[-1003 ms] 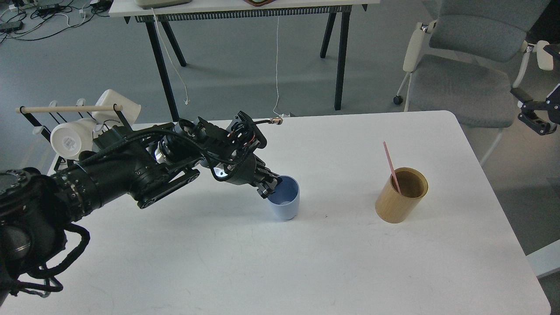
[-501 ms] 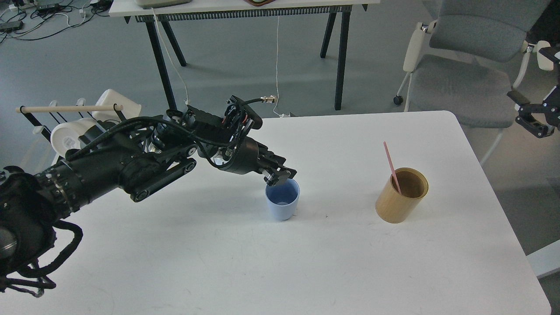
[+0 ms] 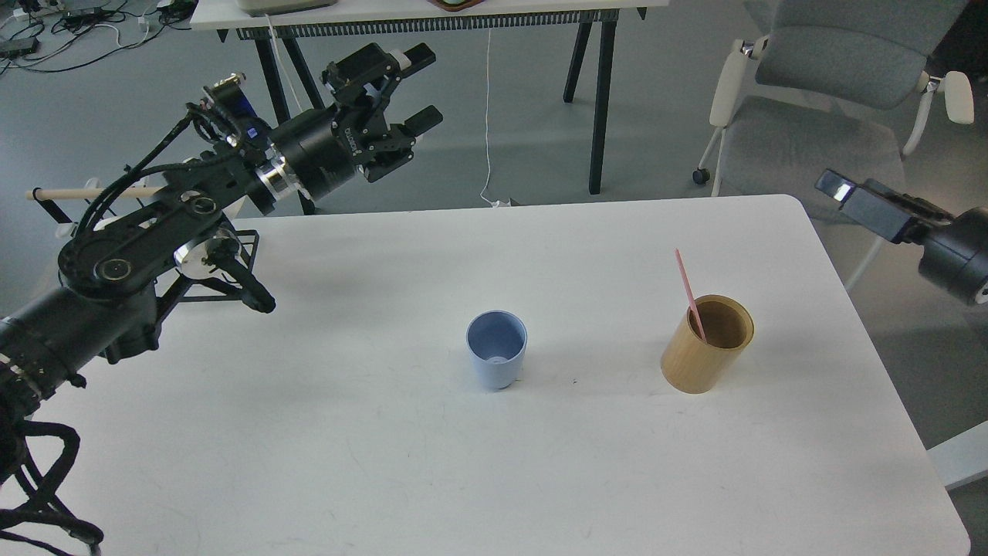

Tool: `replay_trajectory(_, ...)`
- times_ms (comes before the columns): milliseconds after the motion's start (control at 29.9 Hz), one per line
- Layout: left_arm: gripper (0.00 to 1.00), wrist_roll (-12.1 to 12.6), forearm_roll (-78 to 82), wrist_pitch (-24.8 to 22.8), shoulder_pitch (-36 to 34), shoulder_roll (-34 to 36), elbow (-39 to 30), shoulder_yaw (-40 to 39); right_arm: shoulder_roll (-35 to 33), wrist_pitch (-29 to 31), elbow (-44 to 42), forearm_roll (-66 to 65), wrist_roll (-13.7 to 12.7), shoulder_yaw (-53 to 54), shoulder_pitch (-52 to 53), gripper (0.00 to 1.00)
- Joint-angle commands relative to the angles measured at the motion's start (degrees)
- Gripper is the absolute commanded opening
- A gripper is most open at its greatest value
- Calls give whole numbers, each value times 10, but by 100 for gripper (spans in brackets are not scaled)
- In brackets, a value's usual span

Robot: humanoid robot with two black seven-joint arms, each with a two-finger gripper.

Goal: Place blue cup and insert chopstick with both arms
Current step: 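Release the blue cup and raise the left gripper away, then reach the right gripper to the pink straw in the tan cup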

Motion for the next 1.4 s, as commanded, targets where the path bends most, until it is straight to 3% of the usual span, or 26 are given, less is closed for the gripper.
replay_trajectory(0,95,0,-95,0,33,6,1,-31,29,-27,7,-74,0,-14,1,97)
replay_trajectory(234,95,0,-97,0,44,16,1,-39,53,-23,-54,-218,0,-44,6,97)
replay_trajectory(602,96,0,-95,0,72,14,2,-39,187,-23,-144,-226,0,-101,36,92)
replay_trajectory(735,97,0,-95,0,75,14,11,-39,236,-23,-189,-222,0,-125,58,79)
replay_trajectory(835,97,0,-95,0,75,13,20,-40,281,-23,-216,-222,0,-141,71,63)
replay_trajectory(1069,97,0,-95,0,75,13,33,-41,290,-23,-223,-218,0,-158,85,36)
replay_trajectory(1370,97,0,-95,0,76,10,48,-41,260,-31,-196,-218,0,-166,88,19)
